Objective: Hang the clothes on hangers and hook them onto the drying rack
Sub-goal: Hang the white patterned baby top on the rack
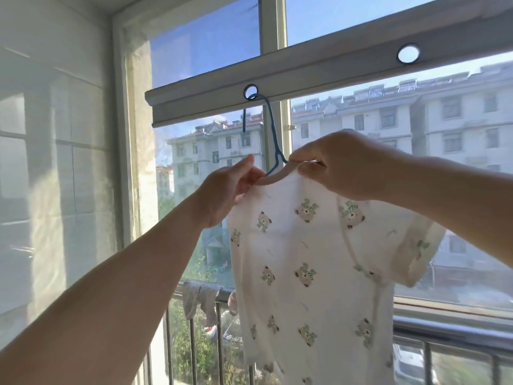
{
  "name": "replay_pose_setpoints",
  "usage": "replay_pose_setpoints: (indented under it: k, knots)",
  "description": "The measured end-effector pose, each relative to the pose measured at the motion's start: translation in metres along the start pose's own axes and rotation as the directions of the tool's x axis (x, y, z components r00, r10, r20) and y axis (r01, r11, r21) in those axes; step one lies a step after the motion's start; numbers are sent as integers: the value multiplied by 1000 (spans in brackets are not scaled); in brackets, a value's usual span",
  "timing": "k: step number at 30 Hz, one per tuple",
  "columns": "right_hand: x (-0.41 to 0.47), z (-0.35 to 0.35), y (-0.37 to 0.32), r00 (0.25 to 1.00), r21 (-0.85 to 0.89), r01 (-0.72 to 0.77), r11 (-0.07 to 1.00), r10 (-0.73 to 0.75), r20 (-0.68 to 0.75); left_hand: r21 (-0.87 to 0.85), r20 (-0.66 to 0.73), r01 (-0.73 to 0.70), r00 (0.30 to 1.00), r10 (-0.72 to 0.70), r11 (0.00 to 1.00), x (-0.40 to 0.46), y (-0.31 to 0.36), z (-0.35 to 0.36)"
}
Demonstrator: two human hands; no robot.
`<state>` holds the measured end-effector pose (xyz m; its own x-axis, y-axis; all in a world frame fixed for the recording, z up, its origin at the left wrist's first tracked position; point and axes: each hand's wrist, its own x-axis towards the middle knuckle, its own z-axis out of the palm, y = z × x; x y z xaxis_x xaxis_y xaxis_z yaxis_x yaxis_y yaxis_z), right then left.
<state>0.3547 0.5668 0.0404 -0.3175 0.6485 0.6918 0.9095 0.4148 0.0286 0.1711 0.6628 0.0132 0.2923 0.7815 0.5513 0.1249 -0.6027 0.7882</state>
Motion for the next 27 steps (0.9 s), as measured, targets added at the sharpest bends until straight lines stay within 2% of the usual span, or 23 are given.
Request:
replay_pose_setpoints:
  k: [2, 4, 7, 11, 15, 17, 20, 23, 25, 27]
  knots:
    - [-6, -5, -1, 1000, 20, -9, 1000, 9, 8, 0, 42, 21, 999, -21, 1000, 4, 5, 4]
    - [-10, -9, -3, 1000, 26, -15, 1000, 14, 17, 31, 120, 96, 988, -99, 995, 6, 9, 4]
    - [-16, -18, -5, 1000, 1, 3, 1000, -3, 23, 172, 277, 169, 937, -212, 971, 5, 17, 6]
    - [-24, -29, -5, 1000, -1, 8, 1000, -8, 23, 503, 290, 55, 929, -229, 862, 8, 14, 2]
    - [-30, -32, -6, 1000, -29, -10, 1000, 10, 18, 620, 295, 19, 921, -255, 785, 5, 8, -11]
    - [-31, -32, -3, 1000, -45, -9, 999, 9, 13, 674, 244, -18, 949, -199, 738, 4, 9, -17]
    - [-31, -32, -2, 1000, -69, -19, 997, 20, 9, 754, 160, -138, 987, 24, 642, 2, 17, -32]
    - [-29, -30, -4, 999, -127, -33, 991, 35, 12, 812, 133, -263, 953, 274, 521, -3, 26, -48]
    - [-27, -30, -7, 999, -171, -29, 985, 31, 9, 830, 147, -322, 914, 378, 456, -7, 31, -53]
    - [-25, -28, -9, 1000, -192, -26, 981, 28, 10, 816, 147, -348, 897, 417, 462, -11, 34, -54]
